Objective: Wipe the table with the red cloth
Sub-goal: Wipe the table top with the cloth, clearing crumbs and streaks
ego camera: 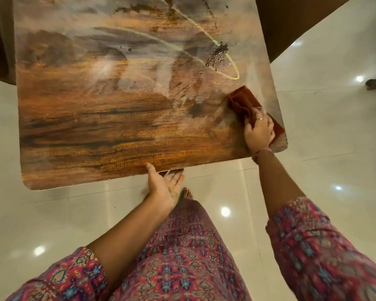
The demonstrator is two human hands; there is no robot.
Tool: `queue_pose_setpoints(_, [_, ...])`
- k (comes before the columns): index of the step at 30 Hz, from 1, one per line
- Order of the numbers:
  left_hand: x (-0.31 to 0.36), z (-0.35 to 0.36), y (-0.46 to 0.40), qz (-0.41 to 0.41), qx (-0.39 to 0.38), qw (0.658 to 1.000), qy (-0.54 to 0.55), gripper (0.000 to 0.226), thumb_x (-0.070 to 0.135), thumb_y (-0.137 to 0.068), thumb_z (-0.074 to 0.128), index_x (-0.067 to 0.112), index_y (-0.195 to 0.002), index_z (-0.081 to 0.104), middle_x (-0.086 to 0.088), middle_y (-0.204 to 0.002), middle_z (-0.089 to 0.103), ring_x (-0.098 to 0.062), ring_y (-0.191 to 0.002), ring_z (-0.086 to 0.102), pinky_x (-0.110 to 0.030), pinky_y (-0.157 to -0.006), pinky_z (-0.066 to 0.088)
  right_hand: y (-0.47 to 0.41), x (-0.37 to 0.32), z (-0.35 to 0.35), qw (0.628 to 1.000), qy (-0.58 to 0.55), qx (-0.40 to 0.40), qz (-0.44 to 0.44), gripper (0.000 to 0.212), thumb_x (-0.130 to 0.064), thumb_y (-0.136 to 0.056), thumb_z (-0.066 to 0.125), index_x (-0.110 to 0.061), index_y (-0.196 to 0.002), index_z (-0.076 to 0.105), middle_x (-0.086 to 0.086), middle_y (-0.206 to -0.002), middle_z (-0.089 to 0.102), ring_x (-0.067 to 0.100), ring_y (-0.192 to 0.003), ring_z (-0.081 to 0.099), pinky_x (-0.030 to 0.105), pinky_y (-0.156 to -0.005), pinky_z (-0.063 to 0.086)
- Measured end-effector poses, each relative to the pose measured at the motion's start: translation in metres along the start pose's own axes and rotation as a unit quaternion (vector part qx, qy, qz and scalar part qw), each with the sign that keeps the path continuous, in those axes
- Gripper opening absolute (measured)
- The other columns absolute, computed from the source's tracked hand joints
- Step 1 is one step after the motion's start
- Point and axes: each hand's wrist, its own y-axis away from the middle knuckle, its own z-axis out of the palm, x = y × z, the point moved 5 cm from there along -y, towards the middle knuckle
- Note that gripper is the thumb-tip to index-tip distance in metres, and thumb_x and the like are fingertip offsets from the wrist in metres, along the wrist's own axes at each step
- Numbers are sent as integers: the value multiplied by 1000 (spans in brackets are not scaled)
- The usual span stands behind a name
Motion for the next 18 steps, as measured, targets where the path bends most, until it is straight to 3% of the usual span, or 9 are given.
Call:
queue_pose_setpoints(2, [-19,9,2,-11,-11,1000,-24,83,66,-90,32,5,-146,22,-24,-141,44,-36,-123,50,-42,-102,40,-20,-14,3,999,23,7,46,49,-30,-96,46,-37,-143,37,-2,-155,24,29,-142,17,54,-112,12])
queue_pose_setpoints(4, [-39,17,2,-28,-14,999,-36,80,66,-91,30,5,-142,28,-23,-134,51,-35,-115,56,-41,-94,44,-13,-38,15,998,57,2,34,55,-33,-93,49,-41,-145,32,-2,-156,21,27,-142,15,50,-112,13])
queue_pose_setpoints(6, [-60,28,2,-39,-8,998,-49,77,68,-89,29,6,-136,35,-23,-126,57,-34,-106,60,-39,-83,49,18,-62,35,991,96,-41,-84,59,-35,-90,50,-41,-145,31,-2,-157,21,25,-143,15,47,-111,14])
queue_pose_setpoints(8, [-75,39,-1,-35,0,999,-42,75,70,-88,31,6,-125,44,-22,-117,61,-33,-98,62,-42,-78,52,67,-71,50,962,127,-96,-224,58,-41,-89,51,-43,-144,33,-5,-155,26,22,-142,19,45,-106,19])
queue_pose_setpoints(10, [-89,55,-5,-23,-1,1000,-21,74,71,-88,29,8,-119,54,-20,-115,62,-31,-99,62,-46,-85,51,96,-60,48,921,163,-119,-333,55,-44,-86,52,-42,-140,40,-4,-151,35,23,-138,31,44,-98,27])
queue_pose_setpoints(13, [-109,78,-13,-15,6,1000,8,76,70,-89,27,8,-125,52,-20,-124,58,-33,-110,59,-50,-101,43,73,-48,40,895,155,-148,-392,52,-32,-80,56,-37,-131,52,-2,-145,45,25,-130,42,47,-95,31])
queue_pose_setpoints(18, [-136,113,-22,-25,39,998,45,88,70,-88,31,3,-144,28,-20,-148,35,-32,-134,39,-42,-112,31,-62,-55,21,934,94,-118,-323,43,-12,-80,57,-26,-120,57,-3,-154,31,23,-144,21,52,-111,17])
